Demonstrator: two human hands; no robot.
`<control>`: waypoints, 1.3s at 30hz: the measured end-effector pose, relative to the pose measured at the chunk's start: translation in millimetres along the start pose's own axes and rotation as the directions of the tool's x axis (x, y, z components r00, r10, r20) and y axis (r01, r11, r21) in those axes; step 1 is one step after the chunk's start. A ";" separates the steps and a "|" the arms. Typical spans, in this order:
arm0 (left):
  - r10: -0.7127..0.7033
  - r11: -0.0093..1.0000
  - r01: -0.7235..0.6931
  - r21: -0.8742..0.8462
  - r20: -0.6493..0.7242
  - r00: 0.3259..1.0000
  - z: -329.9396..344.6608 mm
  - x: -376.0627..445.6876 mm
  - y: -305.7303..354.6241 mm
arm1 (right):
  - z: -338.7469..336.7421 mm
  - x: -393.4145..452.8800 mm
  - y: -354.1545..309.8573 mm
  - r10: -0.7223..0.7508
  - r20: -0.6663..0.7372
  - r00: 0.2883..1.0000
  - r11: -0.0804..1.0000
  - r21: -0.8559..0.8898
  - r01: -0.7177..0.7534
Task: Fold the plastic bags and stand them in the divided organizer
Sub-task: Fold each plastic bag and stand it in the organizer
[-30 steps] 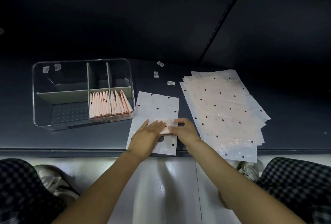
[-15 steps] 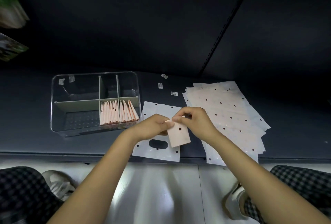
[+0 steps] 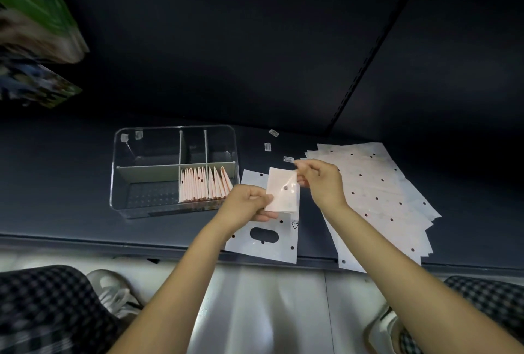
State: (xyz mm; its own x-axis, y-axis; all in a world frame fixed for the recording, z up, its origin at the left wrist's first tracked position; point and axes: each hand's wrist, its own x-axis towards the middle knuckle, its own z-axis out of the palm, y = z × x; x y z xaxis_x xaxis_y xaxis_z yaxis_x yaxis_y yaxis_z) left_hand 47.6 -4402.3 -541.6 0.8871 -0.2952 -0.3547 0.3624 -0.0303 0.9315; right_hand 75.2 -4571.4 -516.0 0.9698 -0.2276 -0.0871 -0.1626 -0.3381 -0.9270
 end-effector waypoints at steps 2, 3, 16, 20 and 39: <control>0.066 0.991 -0.041 0.130 -0.193 0.979 -2.4 1.2 -3.7 | 5.6 -7.5 3.5 -0.087 -0.071 0.994 0.989 -0.126 0.078; 0.119 0.975 -0.059 0.214 -0.280 0.953 -2.8 1.5 -6.0 | 10.8 -13.4 5.3 -0.116 -0.046 0.992 0.977 -0.186 0.106; 0.514 0.638 -0.159 0.753 -0.263 0.816 -26.5 0.7 -32.8 | 70.6 -21.5 3.4 0.148 0.146 0.978 0.977 -0.177 -0.121; 0.482 0.381 0.023 0.924 -0.219 0.848 -57.8 14.0 -44.5 | 69.4 -4.4 0.4 0.077 0.147 0.986 0.928 -0.372 -0.017; 0.520 0.396 0.047 0.917 -0.267 0.811 -79.0 20.7 -67.0 | 147.3 11.5 4.8 -0.109 0.181 0.978 0.503 -0.838 0.211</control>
State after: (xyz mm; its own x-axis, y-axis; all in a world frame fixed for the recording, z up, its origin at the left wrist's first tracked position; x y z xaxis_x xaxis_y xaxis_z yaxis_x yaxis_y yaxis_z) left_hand 64.3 -4331.0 -617.7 0.9845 -0.0008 0.1752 -0.0765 -0.9016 0.4258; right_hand 112.2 -4441.2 -575.2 0.9985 -0.0209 -0.0503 -0.0296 -0.9834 -0.1791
